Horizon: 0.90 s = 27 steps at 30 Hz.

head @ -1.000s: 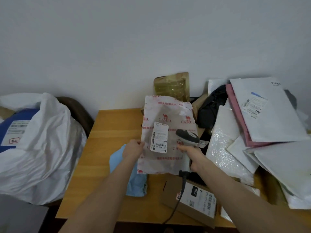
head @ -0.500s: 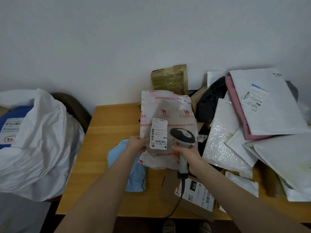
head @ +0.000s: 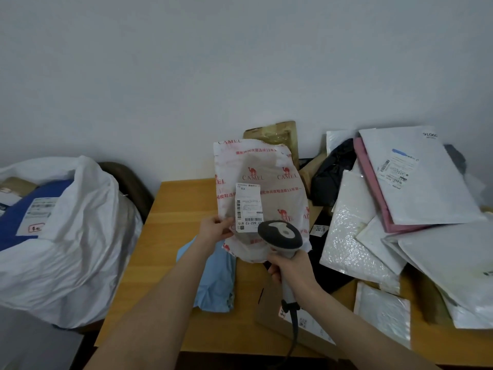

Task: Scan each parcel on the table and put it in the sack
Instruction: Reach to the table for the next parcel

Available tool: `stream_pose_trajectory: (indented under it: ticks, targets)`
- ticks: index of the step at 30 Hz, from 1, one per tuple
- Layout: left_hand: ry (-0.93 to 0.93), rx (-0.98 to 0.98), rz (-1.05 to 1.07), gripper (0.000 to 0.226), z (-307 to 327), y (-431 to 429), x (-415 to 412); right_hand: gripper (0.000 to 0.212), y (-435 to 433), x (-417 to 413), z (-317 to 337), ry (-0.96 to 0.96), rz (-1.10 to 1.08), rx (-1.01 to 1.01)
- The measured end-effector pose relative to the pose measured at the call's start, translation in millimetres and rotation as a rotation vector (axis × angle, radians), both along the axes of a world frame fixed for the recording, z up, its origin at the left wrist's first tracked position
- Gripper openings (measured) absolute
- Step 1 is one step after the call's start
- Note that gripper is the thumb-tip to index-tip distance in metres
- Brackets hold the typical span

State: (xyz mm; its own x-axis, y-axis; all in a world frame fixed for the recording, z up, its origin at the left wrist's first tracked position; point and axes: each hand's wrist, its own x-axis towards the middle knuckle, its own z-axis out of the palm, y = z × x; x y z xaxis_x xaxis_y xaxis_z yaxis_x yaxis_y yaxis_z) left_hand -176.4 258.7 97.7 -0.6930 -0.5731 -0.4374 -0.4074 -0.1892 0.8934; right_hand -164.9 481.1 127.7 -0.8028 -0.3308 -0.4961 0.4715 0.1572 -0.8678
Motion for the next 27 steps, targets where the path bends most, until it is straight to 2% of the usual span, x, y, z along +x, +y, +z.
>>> stream_pose_trajectory:
  ticks: [11, 27]
  targets:
    - [0.044, 0.039, 0.001, 0.007, 12.6, 2.7, 3.3, 0.022, -2.0, 20.3, 15.6, 0.025, 0.003, 0.044]
    - [0.091, 0.040, -0.030, 0.009, 14.9, -2.2, 7.5, 0.012, -7.4, 25.1, 23.4, -0.009, -0.072, -0.019]
